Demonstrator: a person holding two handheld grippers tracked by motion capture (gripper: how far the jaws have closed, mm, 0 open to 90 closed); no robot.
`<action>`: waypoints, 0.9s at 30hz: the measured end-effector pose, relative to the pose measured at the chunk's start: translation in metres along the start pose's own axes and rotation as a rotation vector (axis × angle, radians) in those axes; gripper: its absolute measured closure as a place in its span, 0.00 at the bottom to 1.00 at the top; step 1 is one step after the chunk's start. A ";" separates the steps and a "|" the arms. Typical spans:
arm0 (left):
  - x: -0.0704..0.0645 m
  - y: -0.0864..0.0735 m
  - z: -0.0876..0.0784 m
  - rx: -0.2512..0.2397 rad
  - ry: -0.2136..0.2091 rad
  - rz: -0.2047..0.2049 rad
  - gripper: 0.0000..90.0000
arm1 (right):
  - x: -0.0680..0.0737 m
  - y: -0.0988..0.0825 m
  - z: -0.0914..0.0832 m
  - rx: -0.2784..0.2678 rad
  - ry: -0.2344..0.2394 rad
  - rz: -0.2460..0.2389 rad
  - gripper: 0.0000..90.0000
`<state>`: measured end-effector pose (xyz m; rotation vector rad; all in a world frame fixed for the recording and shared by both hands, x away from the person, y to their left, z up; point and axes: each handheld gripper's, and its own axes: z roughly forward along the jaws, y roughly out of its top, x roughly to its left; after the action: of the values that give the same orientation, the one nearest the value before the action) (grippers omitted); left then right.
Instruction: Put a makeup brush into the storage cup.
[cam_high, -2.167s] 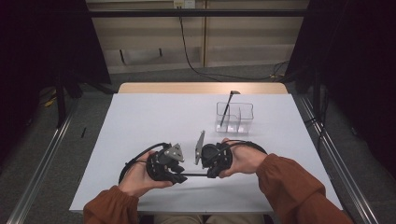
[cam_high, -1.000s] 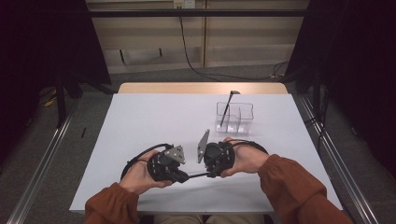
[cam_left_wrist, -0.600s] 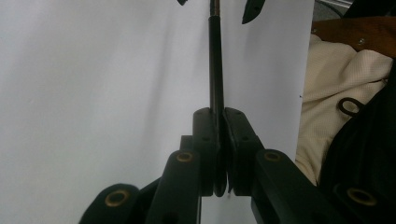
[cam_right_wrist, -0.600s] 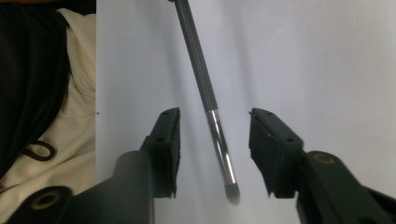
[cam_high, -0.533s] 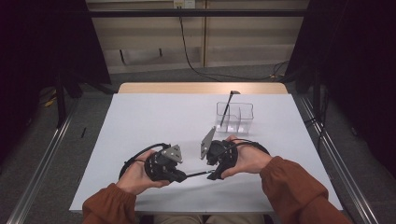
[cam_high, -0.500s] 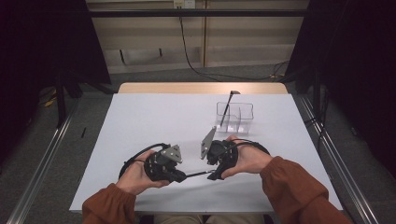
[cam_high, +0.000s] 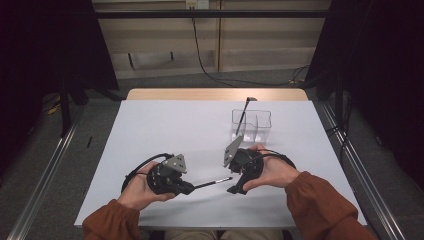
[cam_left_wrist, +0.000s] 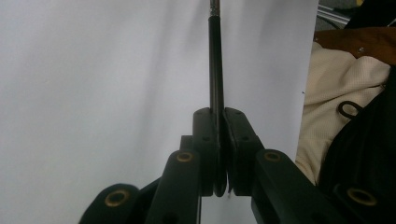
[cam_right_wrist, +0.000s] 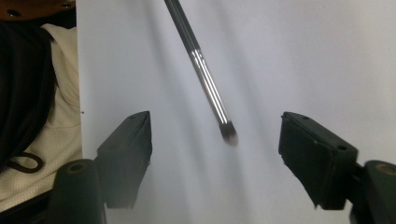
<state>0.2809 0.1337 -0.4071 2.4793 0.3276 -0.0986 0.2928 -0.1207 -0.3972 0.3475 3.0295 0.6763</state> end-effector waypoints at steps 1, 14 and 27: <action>0.000 -0.001 0.000 -0.005 0.002 -0.007 0.93 | 0.000 -0.001 -0.001 -0.007 -0.008 0.009 0.25; 0.001 -0.009 -0.005 -0.044 0.001 -0.039 0.93 | -0.004 -0.021 -0.011 -0.113 -0.032 0.080 0.15; 0.005 -0.020 -0.010 -0.079 0.006 -0.073 0.93 | -0.005 -0.045 -0.015 -0.191 -0.045 0.169 0.11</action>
<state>0.2803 0.1562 -0.4121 2.3902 0.4164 -0.1062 0.2871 -0.1678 -0.4029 0.6072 2.8839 0.9454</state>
